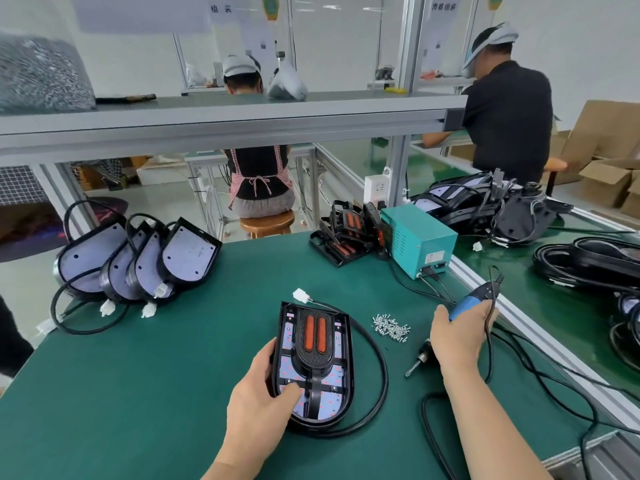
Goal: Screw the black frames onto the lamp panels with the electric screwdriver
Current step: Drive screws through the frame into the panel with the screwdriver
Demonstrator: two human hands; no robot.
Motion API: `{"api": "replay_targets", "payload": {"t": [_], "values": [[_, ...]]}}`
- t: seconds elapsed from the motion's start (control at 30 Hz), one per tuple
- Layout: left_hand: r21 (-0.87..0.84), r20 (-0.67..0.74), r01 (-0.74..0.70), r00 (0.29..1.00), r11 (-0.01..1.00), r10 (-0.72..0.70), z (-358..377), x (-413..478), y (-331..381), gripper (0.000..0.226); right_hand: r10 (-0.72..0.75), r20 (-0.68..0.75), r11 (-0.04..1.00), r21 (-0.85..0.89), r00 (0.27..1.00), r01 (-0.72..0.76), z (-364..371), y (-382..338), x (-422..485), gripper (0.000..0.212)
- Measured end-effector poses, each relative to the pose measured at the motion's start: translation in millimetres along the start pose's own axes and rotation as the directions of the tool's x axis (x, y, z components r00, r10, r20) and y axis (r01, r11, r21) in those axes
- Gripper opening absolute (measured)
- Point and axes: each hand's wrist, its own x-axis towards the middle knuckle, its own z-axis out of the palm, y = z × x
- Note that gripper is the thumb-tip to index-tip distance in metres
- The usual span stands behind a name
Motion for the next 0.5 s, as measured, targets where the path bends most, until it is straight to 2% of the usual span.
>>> {"api": "replay_targets", "payload": {"t": [0.17, 0.3, 0.4, 0.5], "values": [[-0.037, -0.050, 0.007, 0.999, 0.999, -0.009, 0.0, 0.1, 0.6, 0.063, 0.008, 0.062, 0.994, -0.111, 0.998, -0.001, -8.1, 9.7, -10.2, 0.084], [-0.035, -0.074, 0.000, 0.997, 0.999, -0.003, -0.5, -1.4, 2.8, 0.050, -0.100, 0.069, 0.970, -0.215, 0.993, 0.112, -12.9, 11.5, -16.7, 0.079], [-0.009, -0.109, -0.007, 0.994, 1.000, 0.006, -0.3, -0.9, 2.5, 0.051, -0.162, 0.082, 0.942, -0.285, 0.983, 0.179, -13.6, 6.5, -21.1, 0.072], [-0.002, -0.124, -0.023, 0.992, 1.000, 0.023, 0.0, -1.2, 3.1, 0.050, -0.339, 0.059, 0.885, -0.318, 0.939, 0.340, -11.9, -4.0, -31.2, 0.057]]}}
